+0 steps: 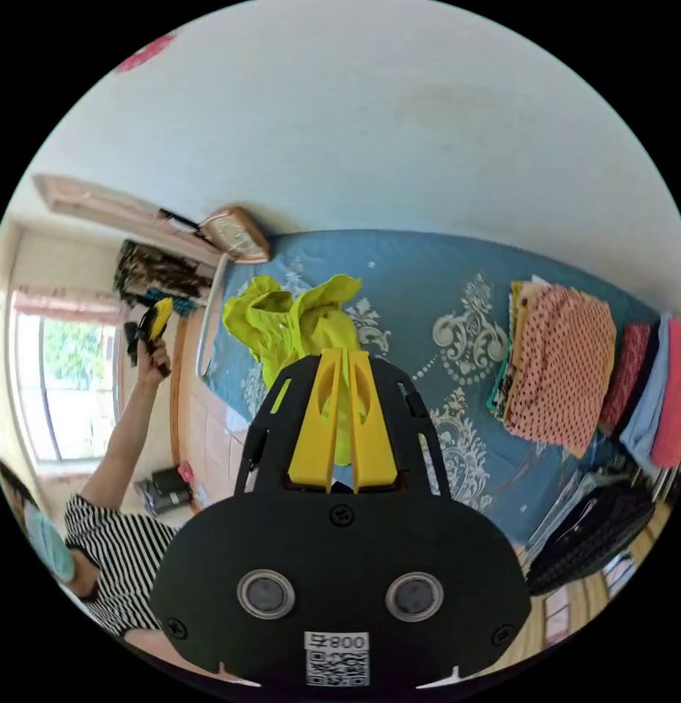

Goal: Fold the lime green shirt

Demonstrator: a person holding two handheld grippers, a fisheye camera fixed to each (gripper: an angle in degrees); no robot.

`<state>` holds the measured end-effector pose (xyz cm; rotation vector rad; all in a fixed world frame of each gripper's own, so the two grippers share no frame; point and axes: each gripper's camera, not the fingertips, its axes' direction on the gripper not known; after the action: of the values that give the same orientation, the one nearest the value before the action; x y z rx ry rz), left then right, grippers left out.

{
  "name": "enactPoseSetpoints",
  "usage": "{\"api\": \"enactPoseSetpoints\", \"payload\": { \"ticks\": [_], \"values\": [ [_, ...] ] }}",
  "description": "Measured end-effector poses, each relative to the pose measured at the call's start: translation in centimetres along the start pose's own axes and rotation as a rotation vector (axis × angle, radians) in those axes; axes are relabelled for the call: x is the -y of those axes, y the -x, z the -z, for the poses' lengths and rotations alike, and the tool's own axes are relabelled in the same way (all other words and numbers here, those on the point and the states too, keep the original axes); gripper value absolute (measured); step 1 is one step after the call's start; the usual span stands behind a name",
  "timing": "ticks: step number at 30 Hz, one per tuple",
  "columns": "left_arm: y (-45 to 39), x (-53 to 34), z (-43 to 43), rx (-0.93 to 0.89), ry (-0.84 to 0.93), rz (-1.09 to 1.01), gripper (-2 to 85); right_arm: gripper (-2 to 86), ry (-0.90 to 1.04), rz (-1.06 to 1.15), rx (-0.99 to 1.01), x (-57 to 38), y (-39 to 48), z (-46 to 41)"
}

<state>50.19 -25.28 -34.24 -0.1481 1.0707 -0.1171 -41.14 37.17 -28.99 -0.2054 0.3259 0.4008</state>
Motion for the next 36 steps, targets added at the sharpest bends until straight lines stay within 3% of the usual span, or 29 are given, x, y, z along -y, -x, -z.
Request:
{"api": "enactPoseSetpoints", "payload": {
  "ticks": [4,14,18,26,36],
  "values": [
    [6.6,-4.0,-1.0,0.052,0.139,0.072,4.7,2.9,0.031,-0.106,-0.009,-0.7,-7.9,-2.5],
    [24.4,-18.5,4.8,0.308,0.430,0.553,6.4,1.2,0.254,-0.516,0.334,-13.2,-26.7,-14.3],
    [27.5,-17.9,5.2,0.382,0.511,0.539,6.9,1.6,0.269,-0.625,0.427,-15.8,-30.3,-17.2],
    [34.6,-14.0,3.4,0.555,0.742,0.414,8.0,3.8,0.315,-0.616,0.411,-15.4,-35.2,-19.9],
    [43.6,-14.4,2.1,0.643,0.878,0.463,7.0,6.4,0.219,-0.699,0.361,-15.9,-45.8,-21.5]
  ]
}}
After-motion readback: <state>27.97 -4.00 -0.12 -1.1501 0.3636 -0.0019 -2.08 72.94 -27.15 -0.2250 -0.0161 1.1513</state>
